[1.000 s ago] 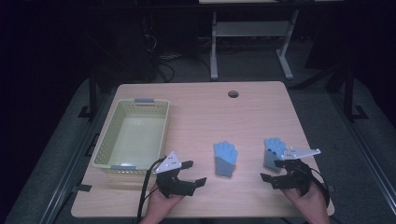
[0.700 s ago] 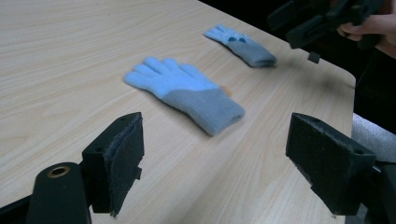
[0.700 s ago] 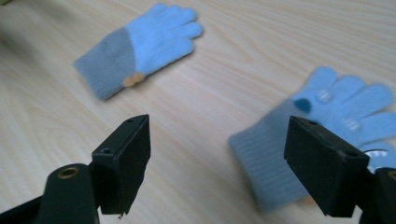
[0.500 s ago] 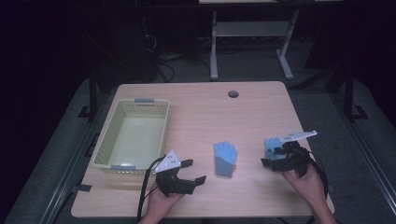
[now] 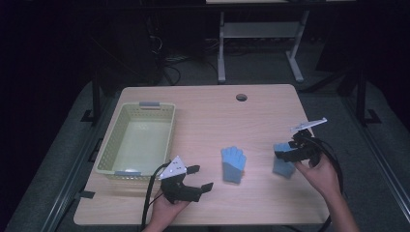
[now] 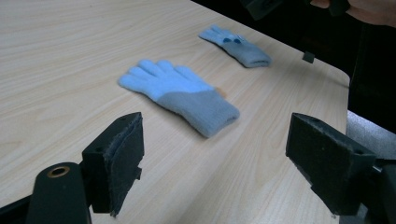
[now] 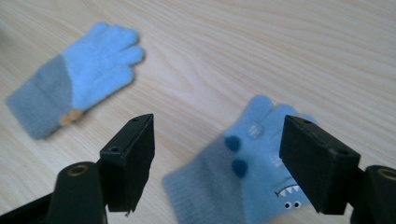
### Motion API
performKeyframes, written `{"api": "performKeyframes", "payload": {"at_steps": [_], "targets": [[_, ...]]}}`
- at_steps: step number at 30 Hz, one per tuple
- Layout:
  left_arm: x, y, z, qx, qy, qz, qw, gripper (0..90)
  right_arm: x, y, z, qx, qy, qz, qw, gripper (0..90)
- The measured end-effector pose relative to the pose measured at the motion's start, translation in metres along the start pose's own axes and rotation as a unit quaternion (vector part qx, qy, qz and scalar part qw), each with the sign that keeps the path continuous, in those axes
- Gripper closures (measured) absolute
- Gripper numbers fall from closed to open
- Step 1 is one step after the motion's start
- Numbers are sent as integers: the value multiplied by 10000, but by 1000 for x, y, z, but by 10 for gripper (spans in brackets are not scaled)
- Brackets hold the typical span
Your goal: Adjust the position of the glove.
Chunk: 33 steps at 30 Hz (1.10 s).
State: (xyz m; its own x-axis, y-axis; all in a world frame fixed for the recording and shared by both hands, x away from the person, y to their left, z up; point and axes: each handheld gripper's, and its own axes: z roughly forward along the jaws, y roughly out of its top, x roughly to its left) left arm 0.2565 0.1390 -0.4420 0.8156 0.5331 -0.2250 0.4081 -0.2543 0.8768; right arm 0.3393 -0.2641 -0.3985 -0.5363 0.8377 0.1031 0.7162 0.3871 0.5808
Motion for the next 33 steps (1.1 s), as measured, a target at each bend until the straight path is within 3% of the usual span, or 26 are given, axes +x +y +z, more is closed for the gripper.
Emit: {"api": "performKeyframes", "payload": {"at_steps": [11,15,17,25,33], "targets": [[2,-1,0,5,12,-27,10000,190,-15,-1,18,420,-26,254,9988,321],[2,0,-1,-45,-102,-170,9998,190,-21,-6,23,586,-89,484,9971,365],[0,-1,0,-15,-99,-150,9998,190,-24,-9,27,754,-105,574,9954,448],[1,-1,0,0,-101,-155,9998,190,-23,-15,38,1120,-206,422,9926,539],[-1,-2,1,35,-111,-111,9999,190,-19,-18,42,1136,-399,241,9924,600]]}}
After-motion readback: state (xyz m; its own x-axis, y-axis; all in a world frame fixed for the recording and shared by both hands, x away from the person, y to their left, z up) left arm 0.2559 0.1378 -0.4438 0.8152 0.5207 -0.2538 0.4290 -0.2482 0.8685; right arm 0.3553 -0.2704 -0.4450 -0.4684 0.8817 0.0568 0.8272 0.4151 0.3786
